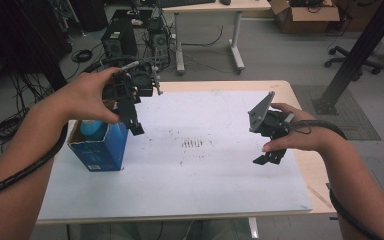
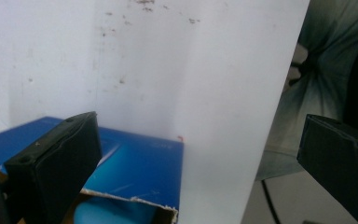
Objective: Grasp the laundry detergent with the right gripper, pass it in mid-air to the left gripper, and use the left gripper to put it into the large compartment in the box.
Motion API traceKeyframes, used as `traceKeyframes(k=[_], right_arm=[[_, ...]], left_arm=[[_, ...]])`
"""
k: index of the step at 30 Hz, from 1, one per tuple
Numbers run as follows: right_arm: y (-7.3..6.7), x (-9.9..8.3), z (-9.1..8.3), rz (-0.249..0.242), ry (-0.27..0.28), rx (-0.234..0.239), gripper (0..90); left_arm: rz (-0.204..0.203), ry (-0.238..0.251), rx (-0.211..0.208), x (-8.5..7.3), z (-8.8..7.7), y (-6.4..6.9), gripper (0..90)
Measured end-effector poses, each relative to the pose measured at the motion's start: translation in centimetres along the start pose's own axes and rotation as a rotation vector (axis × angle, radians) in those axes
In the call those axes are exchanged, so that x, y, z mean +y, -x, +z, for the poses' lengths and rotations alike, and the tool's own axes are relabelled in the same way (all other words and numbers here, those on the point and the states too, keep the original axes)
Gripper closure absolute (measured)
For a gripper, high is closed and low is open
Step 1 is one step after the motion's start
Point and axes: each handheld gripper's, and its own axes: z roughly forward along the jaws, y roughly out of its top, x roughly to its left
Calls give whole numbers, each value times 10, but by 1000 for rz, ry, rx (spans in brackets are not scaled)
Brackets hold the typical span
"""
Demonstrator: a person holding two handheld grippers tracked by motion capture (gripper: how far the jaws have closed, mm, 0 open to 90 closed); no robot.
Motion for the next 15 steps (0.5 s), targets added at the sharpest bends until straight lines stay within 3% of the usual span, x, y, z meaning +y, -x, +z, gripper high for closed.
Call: traceKeyframes(k=[2,6,9,15], right_arm=[[0,1,-1,-4,-9,2,31],[2,4,-2,-5,-24,4,30],[5,7,-1,-7,-38,8,30],[11,8,2,-9,-55,15,31]], left_arm=[[35,-18,-1,3,5,4,2],[67,-42,-20,7,13,7,2],[79,-55,-22,9,17,5,2],[80,-36,-29,9,17,0,2]])
